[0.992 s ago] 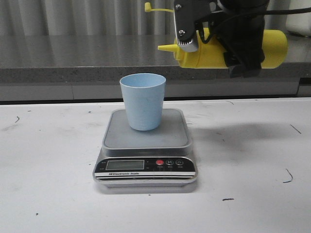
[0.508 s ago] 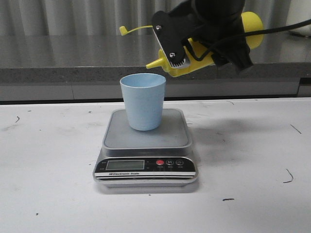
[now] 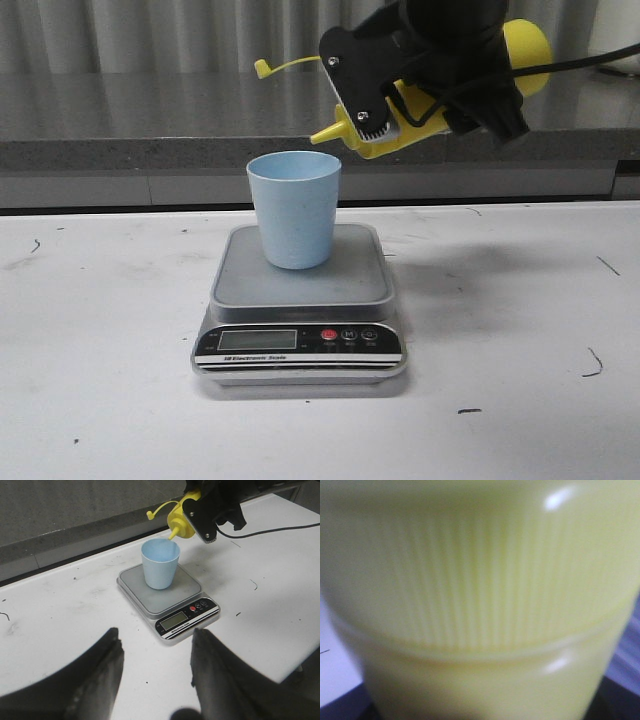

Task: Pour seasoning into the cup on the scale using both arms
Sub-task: 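Hold the bottle inverted with the nozzle over the cup, then turn the bottle upright and lower it beside the scale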

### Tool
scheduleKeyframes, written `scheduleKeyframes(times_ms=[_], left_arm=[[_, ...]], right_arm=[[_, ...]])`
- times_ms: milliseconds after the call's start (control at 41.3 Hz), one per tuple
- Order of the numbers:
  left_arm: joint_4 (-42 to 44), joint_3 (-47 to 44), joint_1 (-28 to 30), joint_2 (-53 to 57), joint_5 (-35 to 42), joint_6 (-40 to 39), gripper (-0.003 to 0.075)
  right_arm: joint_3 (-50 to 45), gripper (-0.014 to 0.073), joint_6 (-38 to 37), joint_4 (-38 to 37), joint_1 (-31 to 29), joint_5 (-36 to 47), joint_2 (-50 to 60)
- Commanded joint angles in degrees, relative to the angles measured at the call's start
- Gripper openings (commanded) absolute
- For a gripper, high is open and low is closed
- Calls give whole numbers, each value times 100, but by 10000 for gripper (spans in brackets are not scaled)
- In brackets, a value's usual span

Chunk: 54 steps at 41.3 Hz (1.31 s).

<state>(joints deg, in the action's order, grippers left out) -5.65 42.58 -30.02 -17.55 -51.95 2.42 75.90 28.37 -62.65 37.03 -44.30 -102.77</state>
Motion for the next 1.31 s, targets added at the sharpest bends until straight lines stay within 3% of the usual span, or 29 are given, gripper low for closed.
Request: scheduleKeyframes(times_ms=[0,145,363,581,823,1065,1282], left_arm=[[-36,138,-29,-65,412,-37,316],[-36,138,-29,-65,412,-37,316],[-36,138,-29,-65,412,-37,316],[-36,138,-29,-65,412,-37,316],[-36,138,-29,-65,412,-37,316],[-36,138,-29,-65,412,-37,316],[-36,138,-29,-65,412,-37,316]], right_arm=[[227,342,-44,-494,-7,-101,322],[227,342,-739,-451,-7,-101,337],[227,342,-2462,-11,-32,-145,748],[227,342,-2587,1530,-109,-160,1648],[166,342,-2582,3340,-746,48,2789],[-850,342,-2582,4602,-1522,1293,3889],[-2438,342,-2592,5492,-2133,3179,4512]])
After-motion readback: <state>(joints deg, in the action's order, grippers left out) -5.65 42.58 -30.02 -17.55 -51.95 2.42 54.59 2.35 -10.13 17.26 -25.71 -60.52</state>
